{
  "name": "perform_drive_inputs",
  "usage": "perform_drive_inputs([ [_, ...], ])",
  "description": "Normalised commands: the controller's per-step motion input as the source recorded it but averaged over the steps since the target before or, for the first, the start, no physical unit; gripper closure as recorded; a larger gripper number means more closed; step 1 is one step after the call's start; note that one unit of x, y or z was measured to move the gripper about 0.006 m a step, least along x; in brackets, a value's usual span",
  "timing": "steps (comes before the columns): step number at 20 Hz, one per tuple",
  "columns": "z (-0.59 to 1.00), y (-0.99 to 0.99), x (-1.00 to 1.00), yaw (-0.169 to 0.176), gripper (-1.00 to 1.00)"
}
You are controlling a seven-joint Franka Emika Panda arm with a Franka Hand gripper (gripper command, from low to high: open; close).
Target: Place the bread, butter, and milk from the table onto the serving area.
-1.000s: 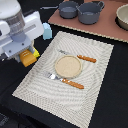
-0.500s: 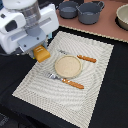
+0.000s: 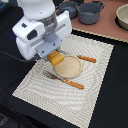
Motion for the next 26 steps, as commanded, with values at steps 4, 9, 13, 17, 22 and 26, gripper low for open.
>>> perform_drive_inputs([
  [4, 0.00, 0.20, 1.00, -0.022, 1.00],
  [9, 0.05, 0.28, 1.00, -0.021, 1.00],
  [13, 0.08, 0.32, 0.97, -0.025, 1.00],
  [17, 0.09, 0.30, 0.54, -0.001, -1.00],
  [22, 0.37, 0.07, 0.04, 0.020, -1.00],
  [26, 0.88, 0.01, -0.24, 0.036, -1.00],
])
